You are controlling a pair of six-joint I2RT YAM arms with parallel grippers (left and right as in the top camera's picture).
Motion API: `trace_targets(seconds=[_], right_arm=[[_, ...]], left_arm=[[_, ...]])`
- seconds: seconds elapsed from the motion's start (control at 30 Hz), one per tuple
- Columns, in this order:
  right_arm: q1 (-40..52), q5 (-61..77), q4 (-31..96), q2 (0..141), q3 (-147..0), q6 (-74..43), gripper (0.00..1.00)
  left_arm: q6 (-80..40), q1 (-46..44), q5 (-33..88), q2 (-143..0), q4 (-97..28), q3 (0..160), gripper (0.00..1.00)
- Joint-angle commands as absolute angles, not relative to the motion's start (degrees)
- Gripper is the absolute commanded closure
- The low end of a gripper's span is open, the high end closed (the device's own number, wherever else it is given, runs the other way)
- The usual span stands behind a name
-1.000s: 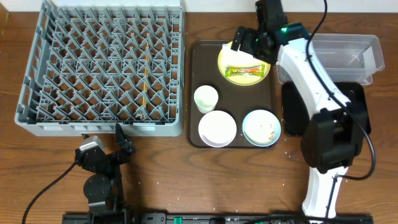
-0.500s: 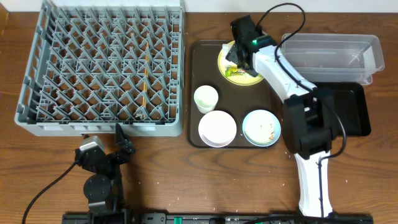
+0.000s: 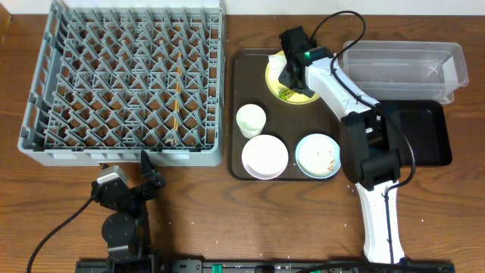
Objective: Sort waste into correct bins and load items into the dishwasher
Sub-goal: 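Reach right gripper to yellow plate and grasp the snack wrapper, then carry wrapper with right gripper and drop it into clear bin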
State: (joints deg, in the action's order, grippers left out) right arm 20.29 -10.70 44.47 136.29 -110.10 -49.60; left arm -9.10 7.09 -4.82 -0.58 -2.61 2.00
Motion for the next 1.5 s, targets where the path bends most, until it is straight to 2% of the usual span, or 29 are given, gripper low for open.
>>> trace_targets(seconds=[0.0,0.3,0.53,0.87,1.07,1.13,1.17,1.2,1.27,1.33,1.37,1.47], right_arm=[[19.97,-8.71,44.95,135.87,-111.33,-44.99,0.99],[18.48,-7.07,49.21,123.13,-111.33,-40.53,0.99],[13.02,-11.11,51.92,114.1,-111.33,-40.23,0.99],[-1.56,-11.42,53.3,116.53,-109.6,-53.1,0.99],[-5.65,-11.38,49.71,121.67,-109.6,-53.1,0.98],[-6.28,-11.4,48.53,122.98,-109.58,-52.82,0.91],[-6.5,-11.35,47.94,123.26,-109.6,-52.07,0.81],[-6.59,-11.38,47.35,123.48,-109.58,-51.05,0.7],[-6.7,-11.33,46.02,123.46,-109.6,-48.34,0.36],[-6.68,-10.46,44.31,123.02,-109.8,-43.33,0.13],[-6.68,-9.61,44.07,122.56,-110.0,-41.08,0.08],[-6.28,-6.07,44.1,120.57,-110.32,-36.32,0.04]], left_arm=[[-8.6,7.2,-5.13,-0.23,-3.57,0.23,0.08],[-8.6,7.2,-5.13,-0.23,-3.57,0.23,0.08],[-8.6,7.2,-5.13,-0.23,-3.57,0.23,0.07],[-8.6,7.2,-5.13,-0.23,-3.57,0.23,0.08],[-8.6,7.2,-5.13,-0.23,-3.57,0.23,0.08],[-8.6,7.2,-5.13,-0.23,-3.57,0.23,0.08],[-8.6,7.2,-5.13,-0.23,-3.57,0.23,0.08],[-8.6,7.2,-5.13,-0.23,-3.57,0.23,0.08],[-8.6,7.2,-5.13,-0.23,-3.57,0.23,0.07],[-8.6,7.2,-5.13,-0.23,-3.57,0.23,0.07],[-8.6,7.2,-5.13,-0.23,-3.57,0.23,0.08],[-8.6,7.2,-5.13,-0.23,-3.57,0.23,0.08]])
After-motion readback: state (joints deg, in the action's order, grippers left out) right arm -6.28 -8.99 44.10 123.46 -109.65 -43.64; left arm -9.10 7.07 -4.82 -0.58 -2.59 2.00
